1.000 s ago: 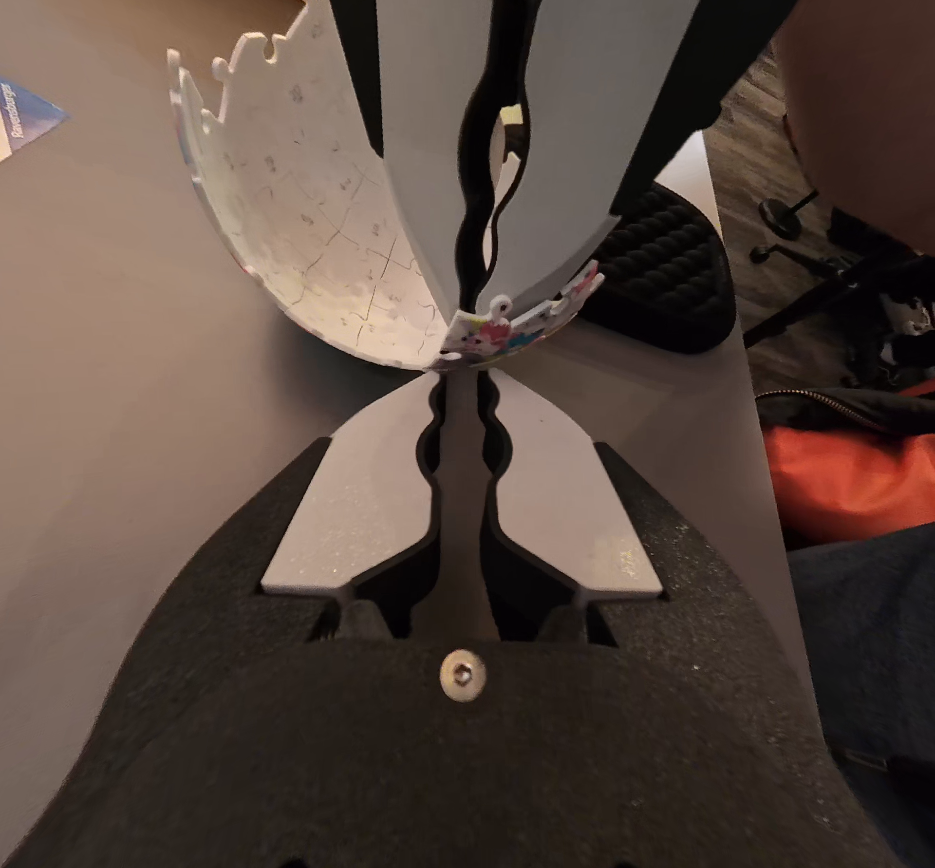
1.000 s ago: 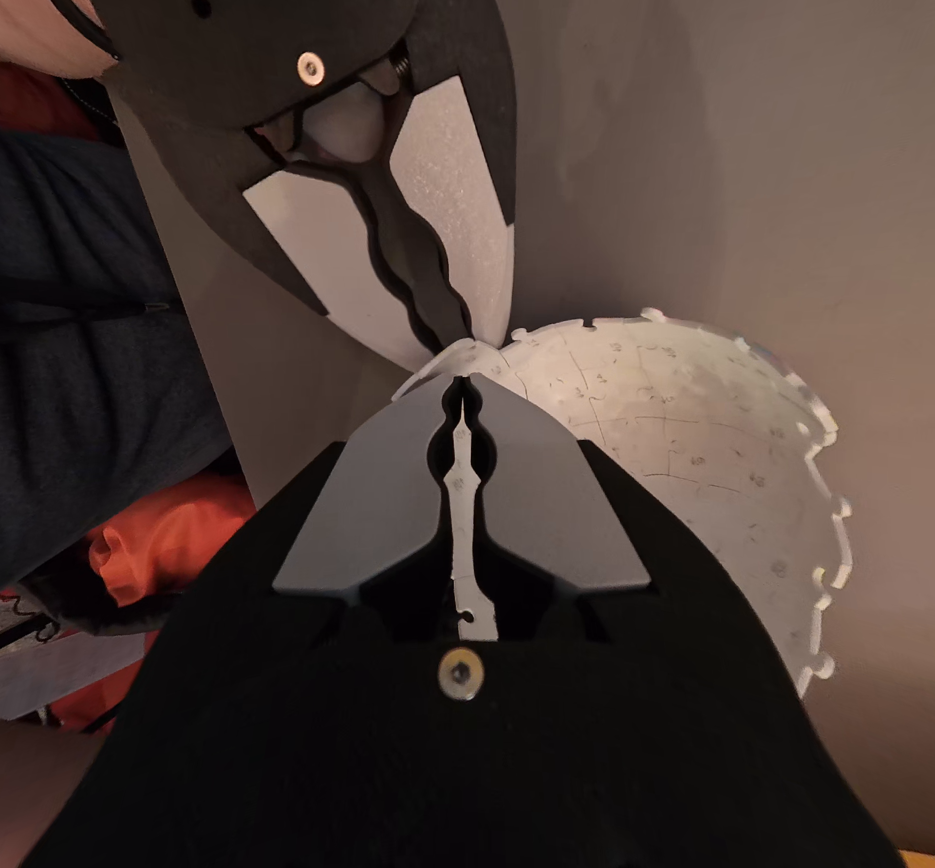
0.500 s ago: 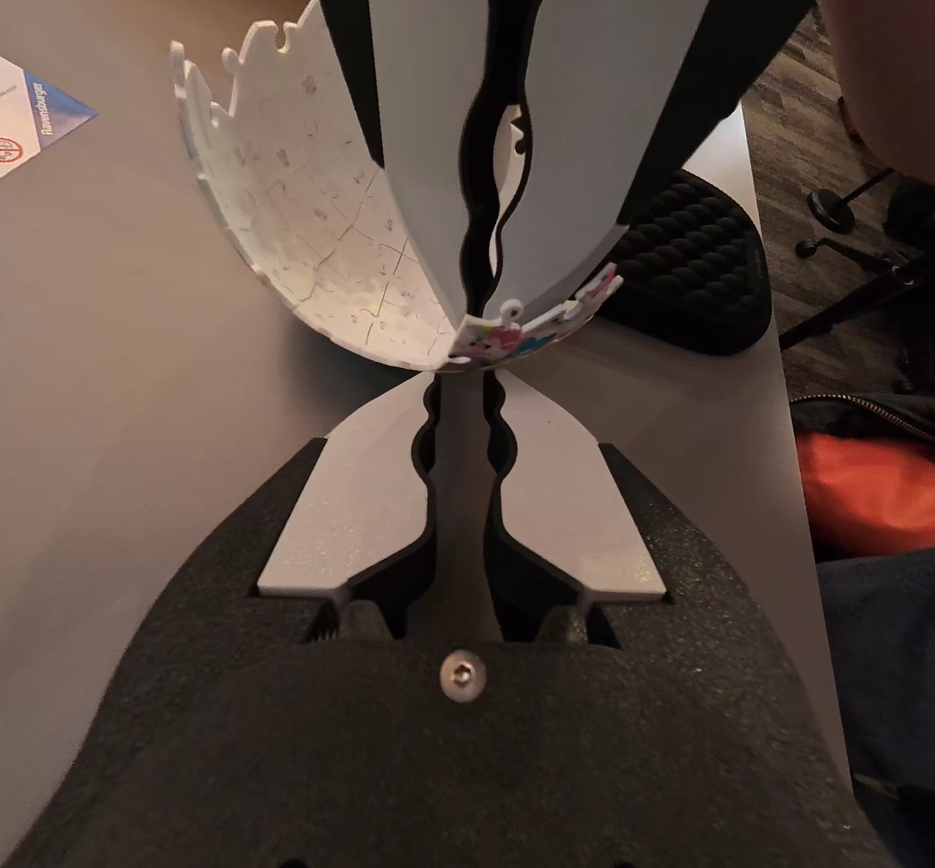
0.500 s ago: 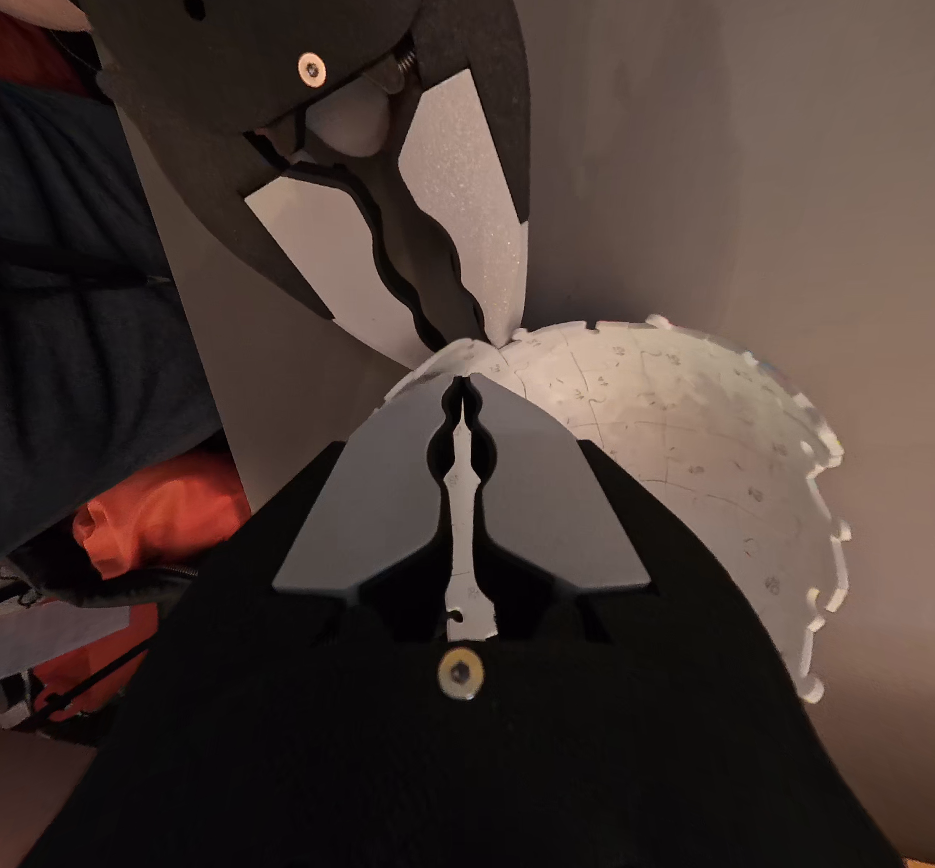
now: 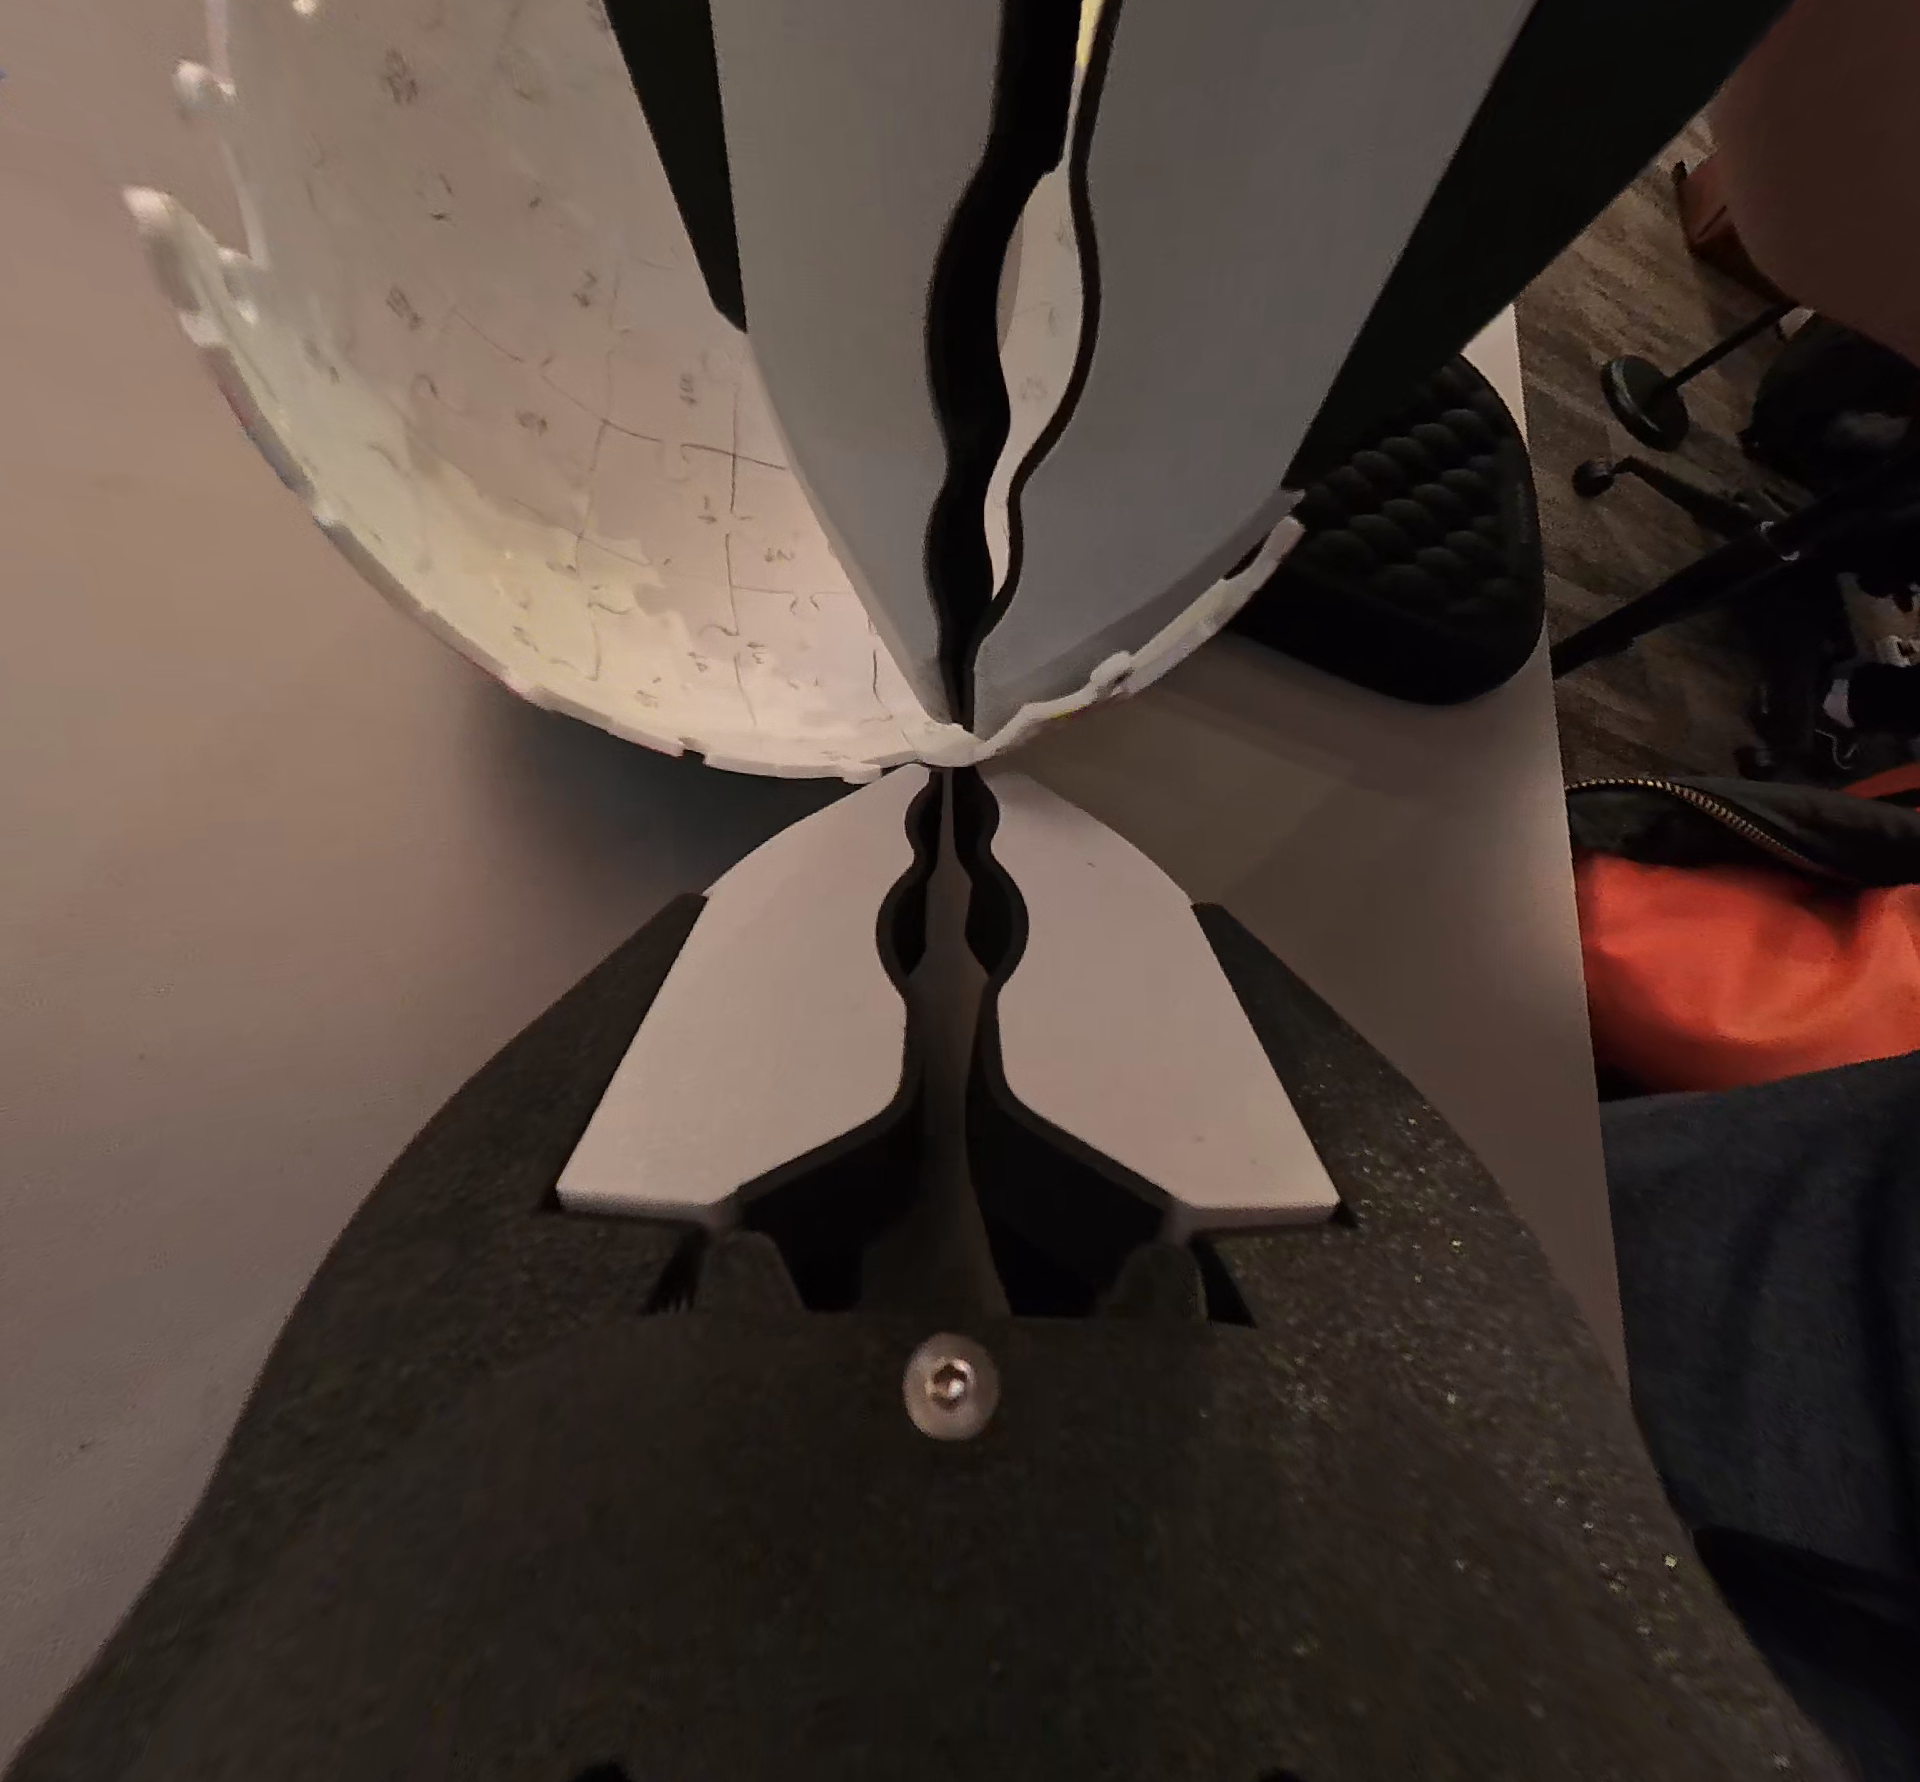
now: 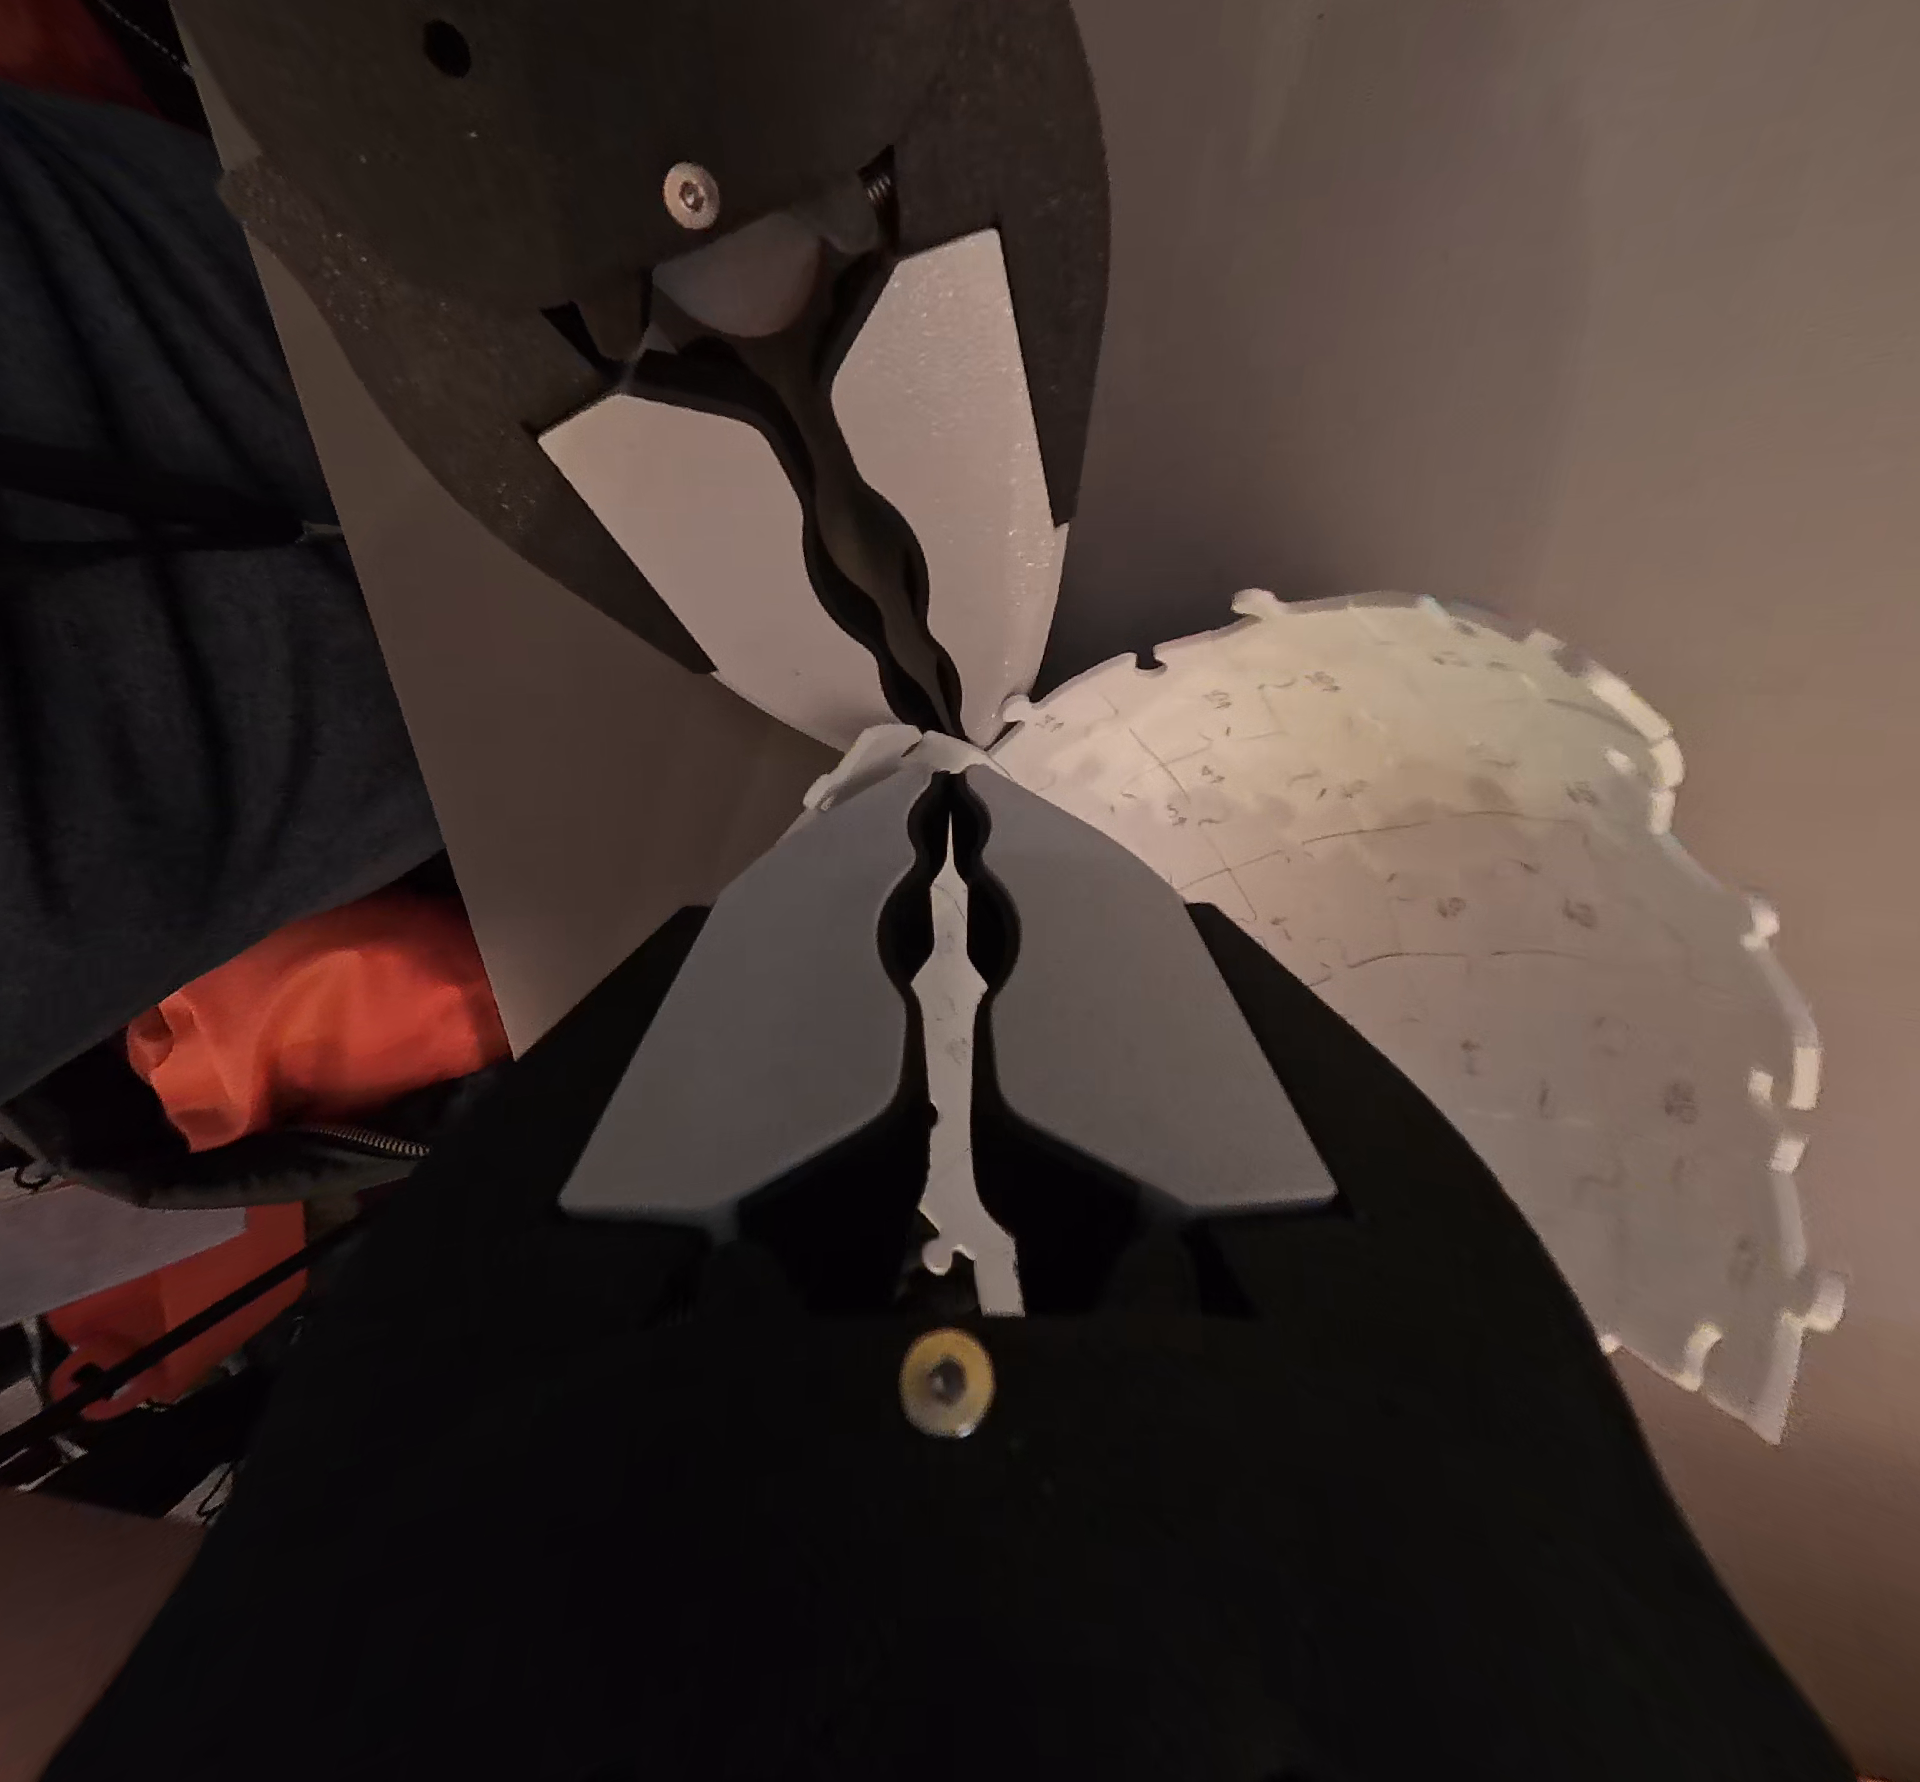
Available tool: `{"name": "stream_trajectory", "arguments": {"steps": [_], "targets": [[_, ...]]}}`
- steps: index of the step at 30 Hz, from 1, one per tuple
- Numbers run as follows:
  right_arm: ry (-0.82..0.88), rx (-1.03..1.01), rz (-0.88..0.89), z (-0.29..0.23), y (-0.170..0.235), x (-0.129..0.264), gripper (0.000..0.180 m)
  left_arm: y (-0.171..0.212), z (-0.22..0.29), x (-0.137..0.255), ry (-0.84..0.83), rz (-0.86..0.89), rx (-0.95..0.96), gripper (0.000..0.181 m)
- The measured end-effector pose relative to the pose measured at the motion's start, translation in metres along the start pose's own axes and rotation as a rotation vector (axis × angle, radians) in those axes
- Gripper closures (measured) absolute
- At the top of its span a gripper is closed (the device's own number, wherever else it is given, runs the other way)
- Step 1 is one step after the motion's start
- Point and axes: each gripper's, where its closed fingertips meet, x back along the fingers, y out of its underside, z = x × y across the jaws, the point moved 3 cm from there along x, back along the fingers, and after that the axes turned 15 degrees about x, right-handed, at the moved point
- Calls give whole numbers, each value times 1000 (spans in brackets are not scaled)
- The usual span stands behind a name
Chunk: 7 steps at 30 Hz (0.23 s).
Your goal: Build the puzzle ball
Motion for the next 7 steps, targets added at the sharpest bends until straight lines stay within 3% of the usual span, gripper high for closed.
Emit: {"name": "stream_trajectory", "arguments": {"steps": [7], "targets": [[11, -17, -20, 4, 4, 0, 178, -1, -2, -2, -48, -1, -27, 181]]}}
